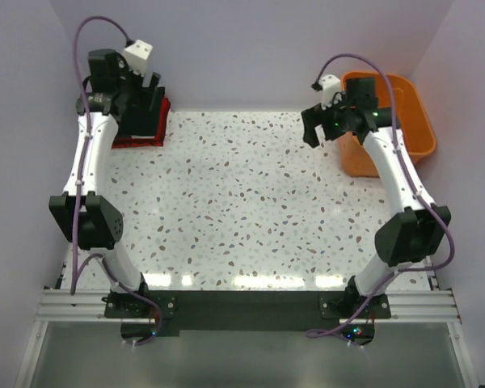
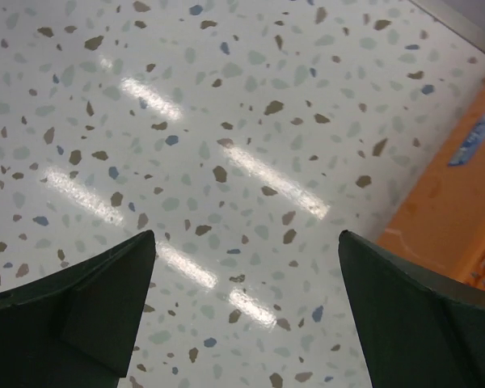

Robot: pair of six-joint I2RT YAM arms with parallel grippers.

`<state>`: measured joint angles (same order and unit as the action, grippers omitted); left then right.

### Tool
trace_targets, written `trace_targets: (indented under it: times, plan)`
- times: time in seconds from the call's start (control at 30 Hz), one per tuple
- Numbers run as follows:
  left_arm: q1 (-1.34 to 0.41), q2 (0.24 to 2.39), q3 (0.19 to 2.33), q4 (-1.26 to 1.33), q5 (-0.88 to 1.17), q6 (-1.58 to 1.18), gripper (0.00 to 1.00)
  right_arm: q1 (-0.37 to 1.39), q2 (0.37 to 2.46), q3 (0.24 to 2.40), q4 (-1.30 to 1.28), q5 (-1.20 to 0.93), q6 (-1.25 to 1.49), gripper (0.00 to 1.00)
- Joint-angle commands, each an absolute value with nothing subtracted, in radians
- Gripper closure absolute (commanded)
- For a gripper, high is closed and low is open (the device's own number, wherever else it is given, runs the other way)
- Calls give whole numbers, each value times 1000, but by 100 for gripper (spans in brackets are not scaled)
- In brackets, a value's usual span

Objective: Fold and stack the t-shirts
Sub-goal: Reset both grippers

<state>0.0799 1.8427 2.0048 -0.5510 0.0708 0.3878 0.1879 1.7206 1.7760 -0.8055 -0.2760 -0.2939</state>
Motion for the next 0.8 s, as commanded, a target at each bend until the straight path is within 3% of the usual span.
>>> trace_targets:
  times: [0.0, 0.2, 0.47, 0.77]
  plan:
    - [-44, 1767, 1886, -669, 103, 339, 0, 123, 1580, 1692, -822, -265, -265, 1]
    - [-80, 1617, 1620, -703, 274, 198, 0, 87, 1399, 1404, -793, -288, -267, 1]
    - [-80, 1347, 1229, -719, 268, 186, 0, 87, 1100, 1014, -773, -347, -264, 1]
    - [-80, 1154, 1127, -775, 204, 192, 0, 89, 908, 928, -847, -391, -265, 1]
